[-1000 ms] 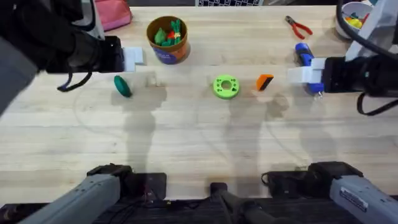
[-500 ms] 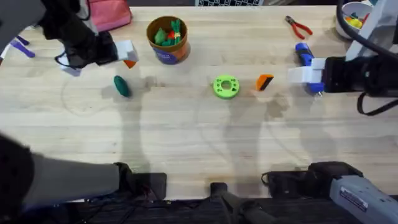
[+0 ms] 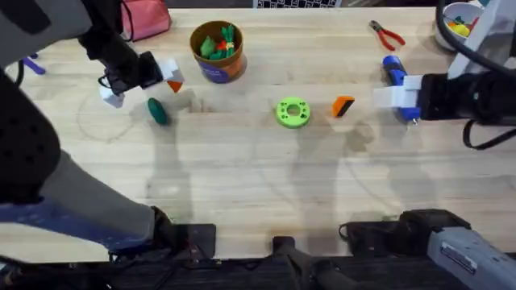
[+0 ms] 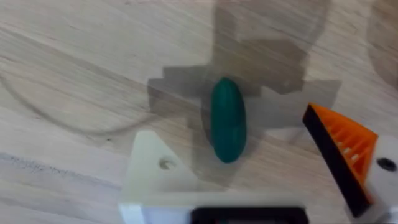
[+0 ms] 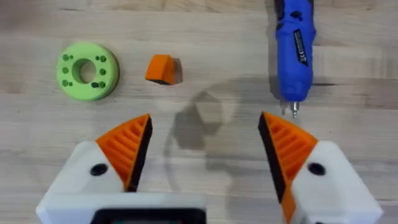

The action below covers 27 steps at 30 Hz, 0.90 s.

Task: Pick up the gripper from the table and insert it into the empty holder that is missing its gripper. Then pick up a screw, insert it into the mounting hole, and use the screwdriver to tighten it. Finally, clean up the table by picking up the vegetable and placing it into the bucket.

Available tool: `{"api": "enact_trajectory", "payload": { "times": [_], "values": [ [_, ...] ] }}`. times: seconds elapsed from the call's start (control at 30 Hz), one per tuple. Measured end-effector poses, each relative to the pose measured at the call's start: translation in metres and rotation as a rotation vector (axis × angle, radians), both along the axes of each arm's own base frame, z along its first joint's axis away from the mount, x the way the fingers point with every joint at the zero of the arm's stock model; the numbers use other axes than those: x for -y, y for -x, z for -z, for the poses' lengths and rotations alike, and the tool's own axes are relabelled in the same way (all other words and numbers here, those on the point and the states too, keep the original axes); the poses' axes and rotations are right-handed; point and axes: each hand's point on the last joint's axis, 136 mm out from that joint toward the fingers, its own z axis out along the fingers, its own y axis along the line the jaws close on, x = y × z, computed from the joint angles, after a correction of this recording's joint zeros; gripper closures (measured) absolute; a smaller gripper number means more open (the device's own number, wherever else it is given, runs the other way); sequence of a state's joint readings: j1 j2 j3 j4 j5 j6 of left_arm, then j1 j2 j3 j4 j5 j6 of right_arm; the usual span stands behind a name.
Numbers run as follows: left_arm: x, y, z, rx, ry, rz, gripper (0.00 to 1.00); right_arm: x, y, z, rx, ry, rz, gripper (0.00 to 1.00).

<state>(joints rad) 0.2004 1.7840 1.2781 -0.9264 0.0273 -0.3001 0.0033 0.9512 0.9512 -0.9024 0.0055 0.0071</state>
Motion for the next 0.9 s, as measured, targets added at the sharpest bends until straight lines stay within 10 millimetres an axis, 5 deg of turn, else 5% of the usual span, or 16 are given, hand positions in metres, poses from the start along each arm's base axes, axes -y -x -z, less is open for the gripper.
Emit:
{"api": "enact_trajectory", "payload": {
  "times": [0.3,0.67,0.77,0.9],
  "values": [
    [0.0,0.005,0.033,-0.09,0.028,-0.016,0.008,0.0,-0.002,-0.001,0.011,0.0,0.0,0.008],
    [0.002,0.009,0.032,-0.107,0.038,-0.021,0.038,0.0,-0.002,-0.002,0.011,0.0,0.0,0.008],
    [0.004,0.009,0.032,-0.106,0.049,-0.025,0.247,0.0,-0.002,-0.002,0.011,0.0,0.0,0.007],
    [0.006,0.008,0.032,-0.101,0.061,-0.025,0.739,0.0,-0.002,-0.002,0.011,0.0,0.0,0.007]
  ]
}}
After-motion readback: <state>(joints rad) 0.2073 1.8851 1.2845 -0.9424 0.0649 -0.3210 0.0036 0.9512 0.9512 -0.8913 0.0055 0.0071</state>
